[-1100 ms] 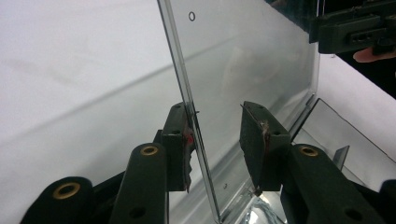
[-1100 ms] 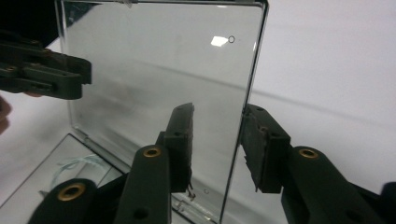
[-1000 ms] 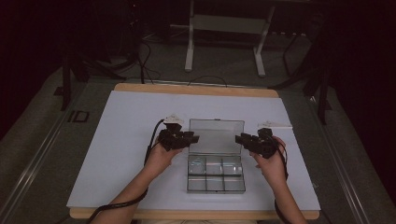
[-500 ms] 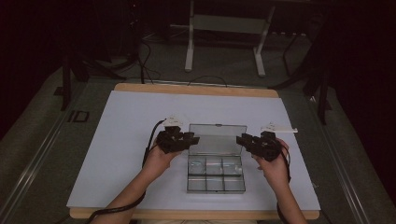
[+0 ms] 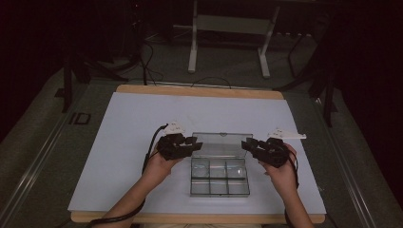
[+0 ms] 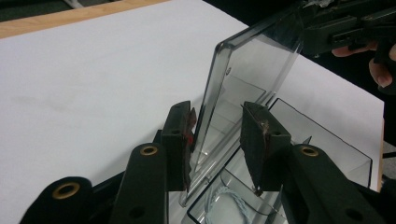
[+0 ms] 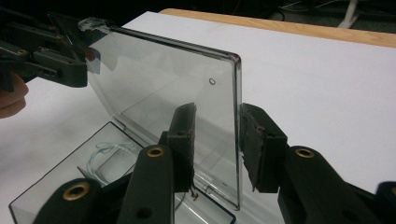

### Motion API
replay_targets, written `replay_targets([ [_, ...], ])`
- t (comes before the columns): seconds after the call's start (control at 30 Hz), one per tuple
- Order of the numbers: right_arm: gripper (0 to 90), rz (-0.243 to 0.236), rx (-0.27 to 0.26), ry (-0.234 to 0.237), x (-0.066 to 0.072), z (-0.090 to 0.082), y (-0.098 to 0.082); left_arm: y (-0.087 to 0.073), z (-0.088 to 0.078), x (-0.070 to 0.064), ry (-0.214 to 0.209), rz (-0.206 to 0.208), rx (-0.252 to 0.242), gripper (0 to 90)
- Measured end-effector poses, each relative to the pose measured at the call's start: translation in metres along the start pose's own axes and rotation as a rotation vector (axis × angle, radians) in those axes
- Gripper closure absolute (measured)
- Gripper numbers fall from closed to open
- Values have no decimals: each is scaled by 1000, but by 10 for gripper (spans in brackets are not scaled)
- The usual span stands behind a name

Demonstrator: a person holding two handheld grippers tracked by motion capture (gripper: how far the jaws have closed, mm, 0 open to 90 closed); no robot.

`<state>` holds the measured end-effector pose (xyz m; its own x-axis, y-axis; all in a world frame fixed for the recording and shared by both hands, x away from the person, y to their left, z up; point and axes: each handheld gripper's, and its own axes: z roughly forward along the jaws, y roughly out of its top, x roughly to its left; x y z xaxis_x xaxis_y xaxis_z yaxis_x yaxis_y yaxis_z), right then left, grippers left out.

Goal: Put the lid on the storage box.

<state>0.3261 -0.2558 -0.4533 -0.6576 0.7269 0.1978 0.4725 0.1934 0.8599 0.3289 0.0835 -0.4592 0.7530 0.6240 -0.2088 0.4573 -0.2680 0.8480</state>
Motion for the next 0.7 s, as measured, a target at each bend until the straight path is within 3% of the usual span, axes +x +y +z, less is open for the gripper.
replay_targets([
  [0.7,659,-5,33,33,2,-13,-18,-7,-11,-13,-15,44,-13,638],
])
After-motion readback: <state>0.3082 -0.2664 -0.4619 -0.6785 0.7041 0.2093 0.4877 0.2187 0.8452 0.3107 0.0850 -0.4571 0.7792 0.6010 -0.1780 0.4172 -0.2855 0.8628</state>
